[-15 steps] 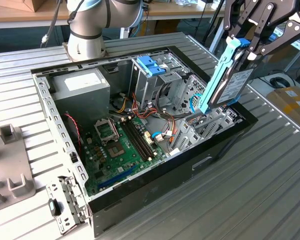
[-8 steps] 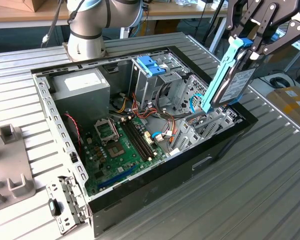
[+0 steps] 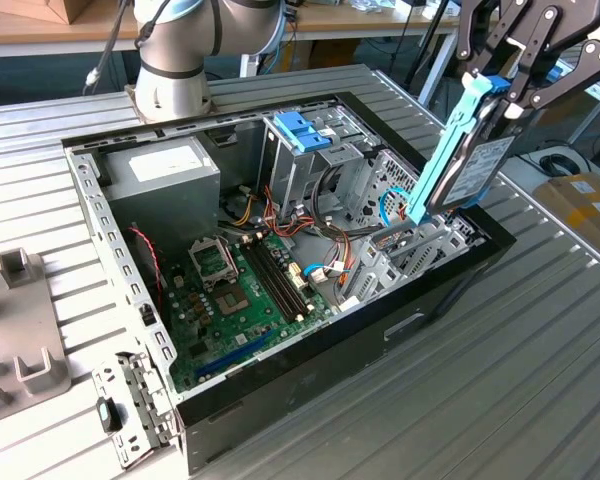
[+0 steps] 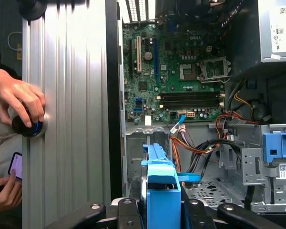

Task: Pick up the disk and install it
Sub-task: 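Pick up the disk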

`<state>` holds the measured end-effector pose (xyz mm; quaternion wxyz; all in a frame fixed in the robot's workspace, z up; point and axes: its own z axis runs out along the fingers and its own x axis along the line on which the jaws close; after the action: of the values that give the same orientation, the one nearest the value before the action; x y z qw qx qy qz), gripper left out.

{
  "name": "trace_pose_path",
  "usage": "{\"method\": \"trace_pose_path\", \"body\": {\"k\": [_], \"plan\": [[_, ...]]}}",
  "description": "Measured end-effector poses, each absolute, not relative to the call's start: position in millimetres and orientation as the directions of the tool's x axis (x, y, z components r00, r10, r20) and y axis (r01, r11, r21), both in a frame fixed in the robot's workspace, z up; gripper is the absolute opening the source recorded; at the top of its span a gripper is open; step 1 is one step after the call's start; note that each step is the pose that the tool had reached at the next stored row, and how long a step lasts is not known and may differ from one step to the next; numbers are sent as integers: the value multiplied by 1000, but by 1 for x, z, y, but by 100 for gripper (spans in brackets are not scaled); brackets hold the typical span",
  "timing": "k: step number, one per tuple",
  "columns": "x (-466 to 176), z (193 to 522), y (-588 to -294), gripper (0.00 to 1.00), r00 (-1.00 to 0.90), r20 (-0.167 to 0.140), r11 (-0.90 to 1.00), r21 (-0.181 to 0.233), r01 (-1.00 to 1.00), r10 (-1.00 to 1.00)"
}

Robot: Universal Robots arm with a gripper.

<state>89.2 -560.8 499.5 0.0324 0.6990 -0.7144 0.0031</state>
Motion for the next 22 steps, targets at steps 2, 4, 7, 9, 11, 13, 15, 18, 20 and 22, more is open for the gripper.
{"method": "trace_pose_path", "body": {"k": [2, 4, 7, 9, 11, 13, 15, 18, 20, 22], "plan": [[90, 500, -561, 37, -21, 51, 23, 41, -999, -998], [92, 499, -561, 37, -21, 51, 23, 41, -999, -998], [94, 499, -561, 37, -21, 52, 23, 41, -999, -998], [95, 499, -561, 37, -21, 52, 23, 41, -999, -998], [97, 499, -561, 37, -21, 52, 23, 41, -999, -998], [98, 499, -561, 37, -21, 53, 23, 41, -999, -998], [99, 499, -561, 37, -21, 53, 23, 41, -999, -998], [101, 499, -561, 37, -21, 54, 23, 41, -999, -998], [102, 499, -561, 37, -21, 54, 23, 41, -999, -998], [103, 499, -561, 37, -21, 54, 23, 41, -999, -998]]}}
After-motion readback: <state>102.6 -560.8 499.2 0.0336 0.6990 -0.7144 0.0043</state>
